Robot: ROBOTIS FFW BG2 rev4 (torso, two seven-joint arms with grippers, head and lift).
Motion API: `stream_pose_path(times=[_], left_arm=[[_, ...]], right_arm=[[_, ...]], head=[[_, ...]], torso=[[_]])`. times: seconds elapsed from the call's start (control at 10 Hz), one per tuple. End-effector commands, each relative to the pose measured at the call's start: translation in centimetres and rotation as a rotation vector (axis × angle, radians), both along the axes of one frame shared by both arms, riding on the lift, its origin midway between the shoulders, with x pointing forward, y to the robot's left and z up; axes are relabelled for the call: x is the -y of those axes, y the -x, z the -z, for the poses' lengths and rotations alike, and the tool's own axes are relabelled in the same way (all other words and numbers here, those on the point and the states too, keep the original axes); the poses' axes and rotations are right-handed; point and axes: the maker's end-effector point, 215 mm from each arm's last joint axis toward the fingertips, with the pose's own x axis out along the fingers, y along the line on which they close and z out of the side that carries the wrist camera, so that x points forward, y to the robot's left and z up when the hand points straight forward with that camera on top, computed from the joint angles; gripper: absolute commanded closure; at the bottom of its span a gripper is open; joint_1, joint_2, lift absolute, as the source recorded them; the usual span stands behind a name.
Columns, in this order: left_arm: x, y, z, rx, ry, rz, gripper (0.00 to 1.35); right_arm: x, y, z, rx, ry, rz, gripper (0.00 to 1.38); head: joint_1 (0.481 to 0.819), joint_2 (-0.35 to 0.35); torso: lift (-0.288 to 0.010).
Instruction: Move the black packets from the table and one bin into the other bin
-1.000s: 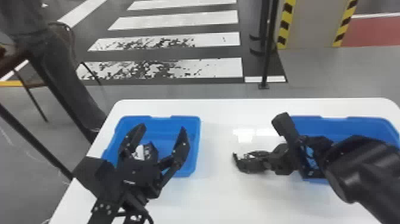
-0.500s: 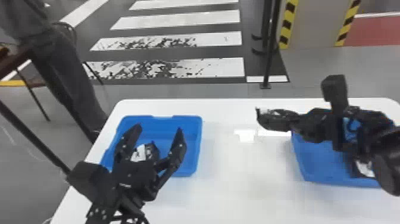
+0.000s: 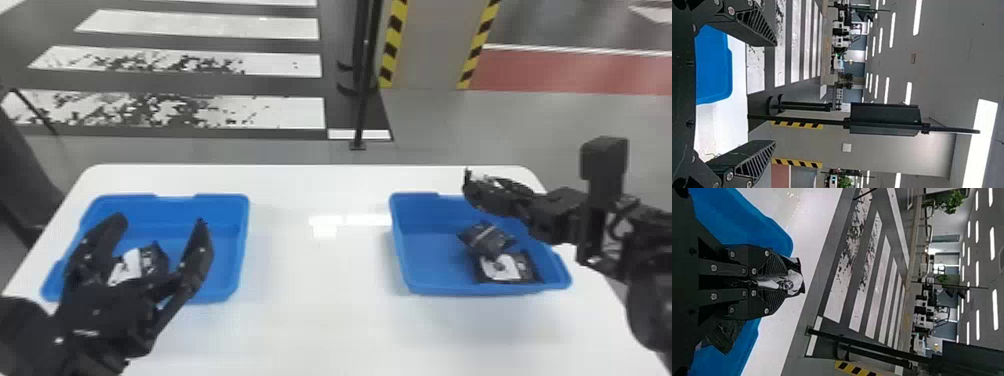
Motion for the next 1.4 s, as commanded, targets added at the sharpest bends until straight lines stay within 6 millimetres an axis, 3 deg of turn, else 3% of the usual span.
stream_pose_path(times=[0.0, 0.2, 0.3, 0.6, 0.7, 0.8, 1.0, 1.2, 1.3], left_arm=[[0.6, -0.1, -0.2, 0.006, 0.002, 0.013, 0.15], [0.7, 0.0, -0.5, 0.016, 0.001, 0.016, 0.15], [0.5, 0.0, -0.8, 0.026, -0.001, 0.012, 0.15], [0.1, 0.0, -0.7, 0.024, -0.002, 0.005, 0.15], [-0.3, 0.0, -0.5, 0.017, -0.007, -0.003, 0.15], [-0.4, -0.1, -0.4, 0.012, -0.007, -0.005, 0.15], [-0.8, -0.1, -0.4, 0.013, -0.013, -0.013, 0.15], [-1.9, -0.8, -1.3, 0.038, -0.071, -0.029, 0.15], [-3.4, -2.1, -1.2, 0.020, -0.153, -0.025, 0.15]], right_arm=[[1.0, 0.4, 1.7, -0.034, -0.015, 0.023, 0.99], [-1.1, 1.4, 1.7, 0.004, -0.070, -0.014, 0.31], [-2.5, 3.1, 1.0, 0.054, -0.129, -0.021, 0.08], [-6.7, 10.5, -2.5, 0.186, -0.303, -0.008, 0.12], [-7.3, 12.7, -4.4, 0.242, -0.359, 0.019, 0.12], [-6.4, 14.8, -5.8, 0.271, -0.348, 0.071, 0.12], [-6.6, 17.4, -4.1, 0.212, -0.379, 0.100, 0.12], [-6.3, 17.6, -2.3, 0.173, -0.376, 0.112, 0.12], [-6.3, 17.7, -1.9, 0.163, -0.369, 0.113, 0.13]], head=[[0.695, -0.140], [0.695, -0.157], [0.695, -0.151], [0.695, -0.107], [0.695, -0.089], [0.695, -0.075], [0.695, -0.077], [0.695, -0.070], [0.695, -0.067]], torso=[[-0.110], [-0.110], [-0.110], [-0.110], [-0.110], [-0.110], [-0.110], [-0.110], [-0.110]])
